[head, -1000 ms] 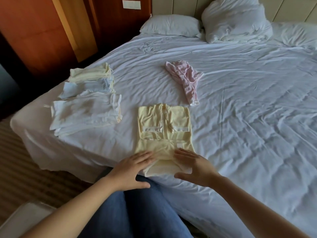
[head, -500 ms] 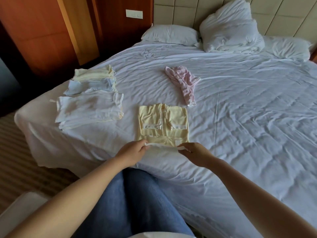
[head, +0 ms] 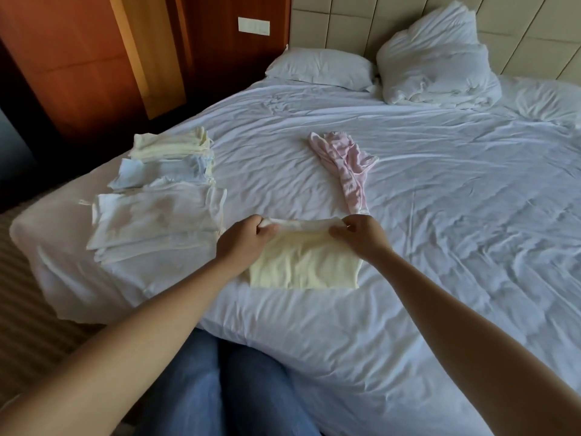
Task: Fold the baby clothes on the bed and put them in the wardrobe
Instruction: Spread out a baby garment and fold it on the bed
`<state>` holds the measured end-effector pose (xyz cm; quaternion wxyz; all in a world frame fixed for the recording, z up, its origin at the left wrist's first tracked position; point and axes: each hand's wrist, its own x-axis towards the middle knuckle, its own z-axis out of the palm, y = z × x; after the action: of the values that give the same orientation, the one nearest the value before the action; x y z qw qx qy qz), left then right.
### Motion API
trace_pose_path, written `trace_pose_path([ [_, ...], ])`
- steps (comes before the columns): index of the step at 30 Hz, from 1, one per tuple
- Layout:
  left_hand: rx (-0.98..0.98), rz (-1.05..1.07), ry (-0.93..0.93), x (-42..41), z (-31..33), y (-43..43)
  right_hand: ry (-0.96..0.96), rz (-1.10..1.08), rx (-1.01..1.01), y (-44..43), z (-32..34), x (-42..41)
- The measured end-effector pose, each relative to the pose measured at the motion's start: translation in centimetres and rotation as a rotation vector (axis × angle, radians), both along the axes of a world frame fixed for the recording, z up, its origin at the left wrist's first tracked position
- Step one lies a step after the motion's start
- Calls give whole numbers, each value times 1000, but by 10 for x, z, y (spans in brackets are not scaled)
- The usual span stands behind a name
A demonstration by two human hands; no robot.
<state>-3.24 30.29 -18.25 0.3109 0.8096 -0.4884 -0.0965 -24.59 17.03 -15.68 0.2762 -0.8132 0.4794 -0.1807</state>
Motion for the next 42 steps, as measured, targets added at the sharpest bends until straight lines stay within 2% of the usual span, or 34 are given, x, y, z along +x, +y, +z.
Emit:
trace_pose_path([
  [8, 65, -117, -180, 42, -41, -69, 134, -74, 69, -57, -39, 34],
  [15, 11, -105, -341, 54, -95, -93, 287, -115, -125, -73, -89, 39],
  [19, -70, -110, -385, 54, -99, -98, 216, -137, -147, -76, -97, 38],
  [23, -175, -160, -422, 41, -76, -95, 63, -71, -416, -62, -94, 37],
  [25, -194, -235, -387, 18, -73, -84, -10, 12, -394, -45, -94, 41],
  [28, -61, -299, -431, -3, -95, -66, 142, 117, -195, -26, -103, 42],
  [31, 98, -280, -500, -2, -115, -52, 336, 168, -232, -20, -122, 33],
  [37, 90, -266, -502, -5, -122, -48, 365, 138, -318, -18, -136, 32],
  [42, 125, -259, -475, -3, -122, -51, 380, 139, -292, -20, -135, 33],
])
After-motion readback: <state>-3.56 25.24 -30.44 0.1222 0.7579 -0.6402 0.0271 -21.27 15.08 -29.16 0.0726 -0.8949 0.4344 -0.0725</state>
